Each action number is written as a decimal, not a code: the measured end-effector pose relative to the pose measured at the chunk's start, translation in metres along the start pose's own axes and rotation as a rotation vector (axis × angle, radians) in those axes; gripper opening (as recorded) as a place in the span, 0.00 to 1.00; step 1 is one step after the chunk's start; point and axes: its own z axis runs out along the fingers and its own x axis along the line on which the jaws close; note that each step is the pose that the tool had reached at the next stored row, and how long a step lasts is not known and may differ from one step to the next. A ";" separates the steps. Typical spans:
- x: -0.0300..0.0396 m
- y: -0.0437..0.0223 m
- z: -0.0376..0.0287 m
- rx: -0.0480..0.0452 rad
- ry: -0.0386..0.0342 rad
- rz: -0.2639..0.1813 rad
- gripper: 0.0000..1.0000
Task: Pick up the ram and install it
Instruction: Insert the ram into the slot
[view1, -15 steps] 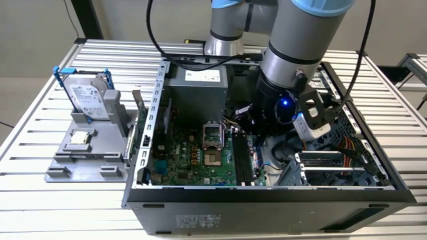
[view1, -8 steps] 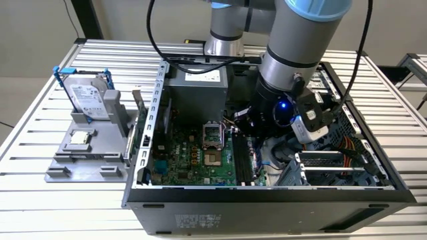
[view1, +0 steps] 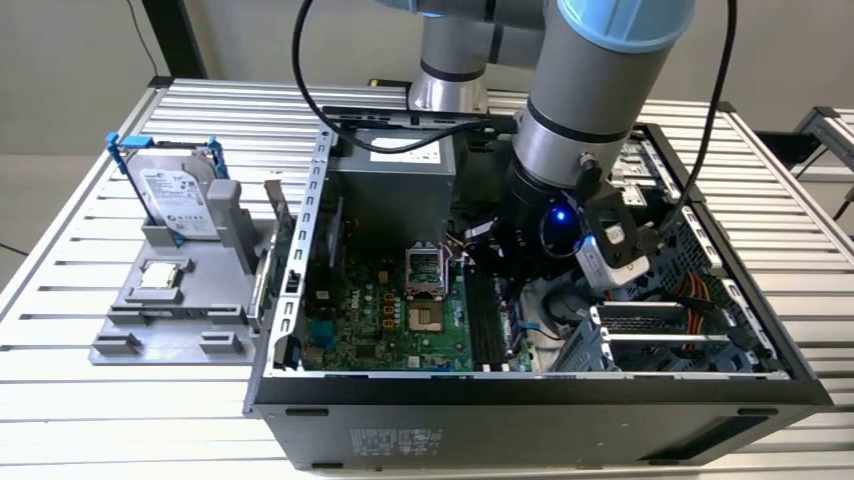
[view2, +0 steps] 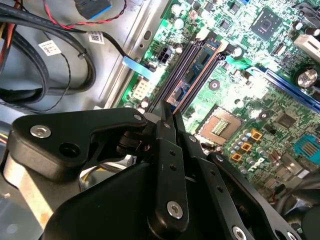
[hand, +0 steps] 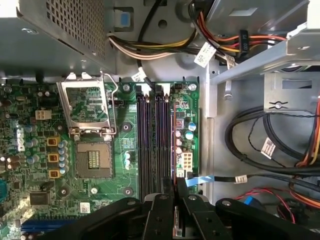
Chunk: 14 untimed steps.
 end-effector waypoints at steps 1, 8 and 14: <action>0.0001 0.0002 0.0010 0.0009 0.0000 0.000 0.00; 0.0003 0.0037 0.0111 0.0074 -0.0006 0.000 0.00; 0.0003 0.0070 0.0186 0.0120 -0.0016 -0.002 0.00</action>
